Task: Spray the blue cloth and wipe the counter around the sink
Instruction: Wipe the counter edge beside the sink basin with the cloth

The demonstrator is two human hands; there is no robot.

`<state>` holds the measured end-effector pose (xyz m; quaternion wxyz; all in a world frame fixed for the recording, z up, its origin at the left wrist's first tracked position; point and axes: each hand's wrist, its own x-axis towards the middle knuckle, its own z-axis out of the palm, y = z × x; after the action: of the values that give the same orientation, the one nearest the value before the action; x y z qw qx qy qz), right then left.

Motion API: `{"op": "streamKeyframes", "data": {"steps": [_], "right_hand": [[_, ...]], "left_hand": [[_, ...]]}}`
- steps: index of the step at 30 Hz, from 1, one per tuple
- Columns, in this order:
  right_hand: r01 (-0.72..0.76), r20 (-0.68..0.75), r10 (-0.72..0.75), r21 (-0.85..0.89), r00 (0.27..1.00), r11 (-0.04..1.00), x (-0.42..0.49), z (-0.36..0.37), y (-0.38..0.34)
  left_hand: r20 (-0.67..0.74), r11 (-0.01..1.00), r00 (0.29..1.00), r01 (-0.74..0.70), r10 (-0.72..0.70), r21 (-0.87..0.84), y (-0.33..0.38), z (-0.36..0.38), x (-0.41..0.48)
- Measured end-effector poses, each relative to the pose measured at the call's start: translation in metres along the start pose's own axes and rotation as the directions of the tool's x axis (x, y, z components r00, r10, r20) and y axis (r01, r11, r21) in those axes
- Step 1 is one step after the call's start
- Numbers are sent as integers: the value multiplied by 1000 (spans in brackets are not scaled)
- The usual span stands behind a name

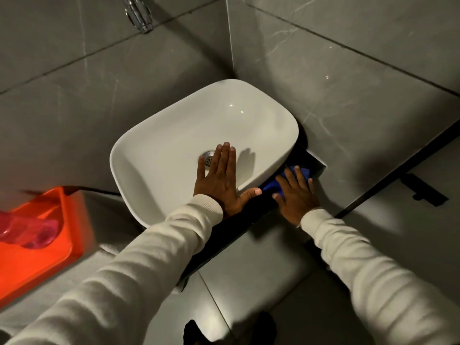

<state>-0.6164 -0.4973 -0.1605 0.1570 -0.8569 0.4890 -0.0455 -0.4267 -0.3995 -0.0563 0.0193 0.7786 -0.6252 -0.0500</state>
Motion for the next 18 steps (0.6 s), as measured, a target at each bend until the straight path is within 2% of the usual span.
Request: {"op": "streamKeyframes", "data": {"steps": [4, 8, 9, 18], "right_hand": [[-92, 38, 93, -10, 995, 996, 17, -13, 17], [28, 32, -25, -85, 999, 996, 16, -17, 25], [20, 46, -16, -98, 999, 995, 20, -22, 33], [-205, 81, 217, -135, 973, 969, 50, -36, 15]], "left_hand": [[-40, 998, 998, -55, 56, 23, 0, 0, 1], [-51, 998, 997, -56, 58, 29, 1, 1, 3], [-48, 998, 997, -56, 58, 32, 1, 1, 4], [-29, 999, 999, -26, 26, -21, -1, 4, 3]]}}
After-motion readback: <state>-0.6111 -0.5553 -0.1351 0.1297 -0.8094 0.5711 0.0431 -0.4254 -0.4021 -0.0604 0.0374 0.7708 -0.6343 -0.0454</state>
